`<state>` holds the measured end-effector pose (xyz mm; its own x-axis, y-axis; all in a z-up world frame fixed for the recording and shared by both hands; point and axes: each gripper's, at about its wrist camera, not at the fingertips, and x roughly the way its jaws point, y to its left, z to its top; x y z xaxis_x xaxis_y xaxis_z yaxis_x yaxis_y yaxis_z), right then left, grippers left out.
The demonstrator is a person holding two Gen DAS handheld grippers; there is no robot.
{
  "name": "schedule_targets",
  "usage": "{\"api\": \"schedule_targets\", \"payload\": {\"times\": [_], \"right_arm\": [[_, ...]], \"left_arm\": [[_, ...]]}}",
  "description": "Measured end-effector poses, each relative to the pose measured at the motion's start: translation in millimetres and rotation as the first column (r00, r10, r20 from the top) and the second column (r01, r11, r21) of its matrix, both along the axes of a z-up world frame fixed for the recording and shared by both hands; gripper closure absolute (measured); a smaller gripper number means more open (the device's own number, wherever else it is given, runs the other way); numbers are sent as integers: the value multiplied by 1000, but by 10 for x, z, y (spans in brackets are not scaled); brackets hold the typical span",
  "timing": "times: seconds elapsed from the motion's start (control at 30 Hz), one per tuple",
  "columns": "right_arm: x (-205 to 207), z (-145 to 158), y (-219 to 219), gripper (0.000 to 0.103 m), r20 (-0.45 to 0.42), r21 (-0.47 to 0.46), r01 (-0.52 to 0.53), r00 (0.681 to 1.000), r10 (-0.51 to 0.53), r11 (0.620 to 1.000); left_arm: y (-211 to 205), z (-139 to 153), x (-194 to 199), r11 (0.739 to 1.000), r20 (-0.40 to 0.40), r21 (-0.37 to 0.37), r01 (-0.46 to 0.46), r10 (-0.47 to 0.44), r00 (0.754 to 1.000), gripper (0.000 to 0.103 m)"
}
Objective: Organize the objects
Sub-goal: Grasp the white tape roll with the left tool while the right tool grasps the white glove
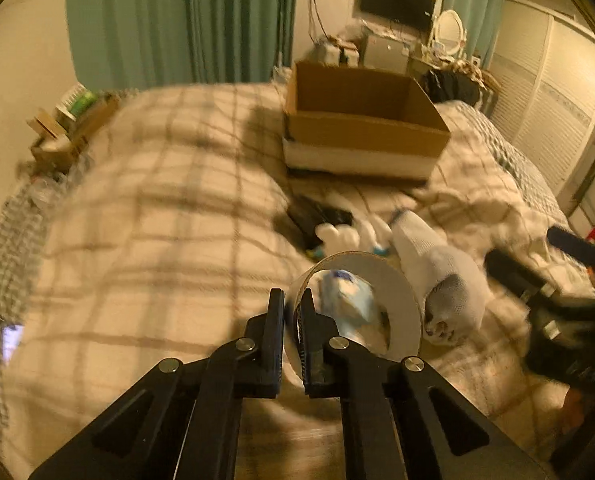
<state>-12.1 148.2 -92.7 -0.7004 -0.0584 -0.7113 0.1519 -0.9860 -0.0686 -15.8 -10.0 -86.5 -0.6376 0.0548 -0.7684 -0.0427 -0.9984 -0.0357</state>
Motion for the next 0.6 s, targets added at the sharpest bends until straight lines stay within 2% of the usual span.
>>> {"api": "schedule_targets", "payload": {"times": [0.17,0.37,0.47,0.53,0.6], "right_arm": [[-82,-200,-166,0,78,0,-57,995,57,998],[-191,-550,-412,2,207,0,-163,965,159,987],[-192,-661,-506,17,236,23,-198,954,187,980],[-150,-655,-534,36,230,8,-225,949,217,974],[-109,-621,-531,41,213,15,-225,953,216,974]], "left_arm": [[-179,170,-1,998,-53,-39,-53,51,997,98],[-279,155,-9,997,-42,-20,-76,75,996,98],[-256,150,3,998,-40,-10,-65,64,997,98],[-227,148,24,999,-42,-3,-54,54,998,98],[-200,143,47,999,-40,0,-45,45,998,98]]}}
